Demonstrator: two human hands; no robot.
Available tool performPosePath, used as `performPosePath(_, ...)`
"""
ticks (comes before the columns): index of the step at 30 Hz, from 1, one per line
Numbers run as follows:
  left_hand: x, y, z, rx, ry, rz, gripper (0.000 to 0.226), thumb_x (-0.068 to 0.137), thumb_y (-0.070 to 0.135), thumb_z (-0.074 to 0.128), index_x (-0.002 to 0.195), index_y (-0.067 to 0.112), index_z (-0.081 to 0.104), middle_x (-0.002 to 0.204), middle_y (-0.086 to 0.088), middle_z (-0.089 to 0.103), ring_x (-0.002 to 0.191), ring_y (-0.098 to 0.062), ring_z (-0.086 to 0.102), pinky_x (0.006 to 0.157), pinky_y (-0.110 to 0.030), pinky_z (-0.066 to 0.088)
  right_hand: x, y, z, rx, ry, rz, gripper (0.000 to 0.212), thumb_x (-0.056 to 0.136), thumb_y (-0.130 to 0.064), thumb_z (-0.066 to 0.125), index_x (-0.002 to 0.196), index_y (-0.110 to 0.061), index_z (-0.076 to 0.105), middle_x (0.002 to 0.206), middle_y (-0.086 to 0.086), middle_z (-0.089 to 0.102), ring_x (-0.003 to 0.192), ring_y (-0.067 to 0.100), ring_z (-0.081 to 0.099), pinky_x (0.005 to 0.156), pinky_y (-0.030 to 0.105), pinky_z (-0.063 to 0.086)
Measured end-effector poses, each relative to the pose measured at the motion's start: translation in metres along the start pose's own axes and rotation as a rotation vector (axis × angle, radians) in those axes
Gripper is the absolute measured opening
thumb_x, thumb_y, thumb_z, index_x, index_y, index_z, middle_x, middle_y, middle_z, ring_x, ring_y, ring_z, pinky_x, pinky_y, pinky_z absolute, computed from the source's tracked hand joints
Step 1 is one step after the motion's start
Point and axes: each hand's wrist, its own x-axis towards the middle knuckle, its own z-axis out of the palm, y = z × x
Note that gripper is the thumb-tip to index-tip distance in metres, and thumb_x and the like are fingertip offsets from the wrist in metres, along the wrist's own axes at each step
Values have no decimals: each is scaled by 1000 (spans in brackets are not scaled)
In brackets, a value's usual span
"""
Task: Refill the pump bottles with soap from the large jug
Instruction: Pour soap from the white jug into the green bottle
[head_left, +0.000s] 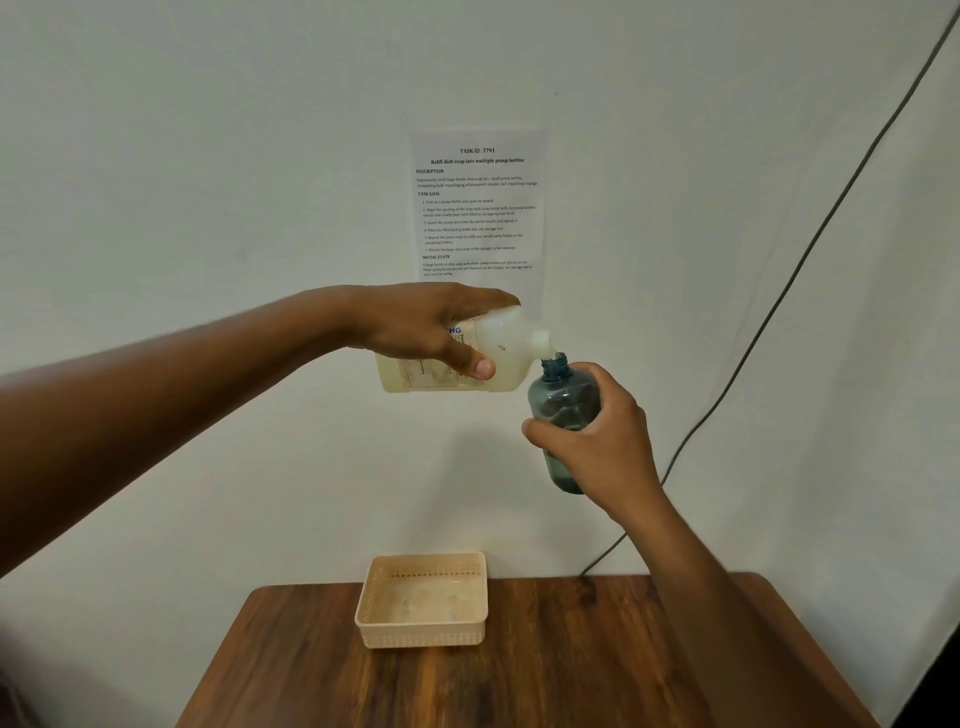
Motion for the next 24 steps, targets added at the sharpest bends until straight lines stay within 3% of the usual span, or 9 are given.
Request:
performPosePath(6,0,2,-2,10,-4,1,67,86,47,73,146,36,45,123,14,63,111,-7,62,87,-22,52,0,-3,0,5,3,-9,53,64,-39,82,99,-64,50,95,-49,54,96,-20,52,58,-2,42)
performPosePath(10,0,3,-3,11,-2,4,64,90,41,74,147,34,45,124,13,62,113,-10,61,89,-24,51,0,-1,-1,1,5,-9,49,65,-38,83,101,-53,52,95,-50,53,97,-21,51,59,-3,41)
performPosePath(19,2,3,-3,20,-2,1,63,92,37,75,147,34,45,127,9,62,116,-13,60,90,-26,51,0,0,-3,-10,1,-6,51,68,-35,85,101,-52,51,94,-50,52,96,-20,52,57,-1,44)
performPosePath(24,2,6,-4,24,-10,8,67,87,45,73,147,34,45,126,11,62,115,-13,60,90,-27,51,0,-1,-4,-2,-1,-10,50,67,-35,84,102,-51,52,95,-50,52,96,-21,51,57,-1,43)
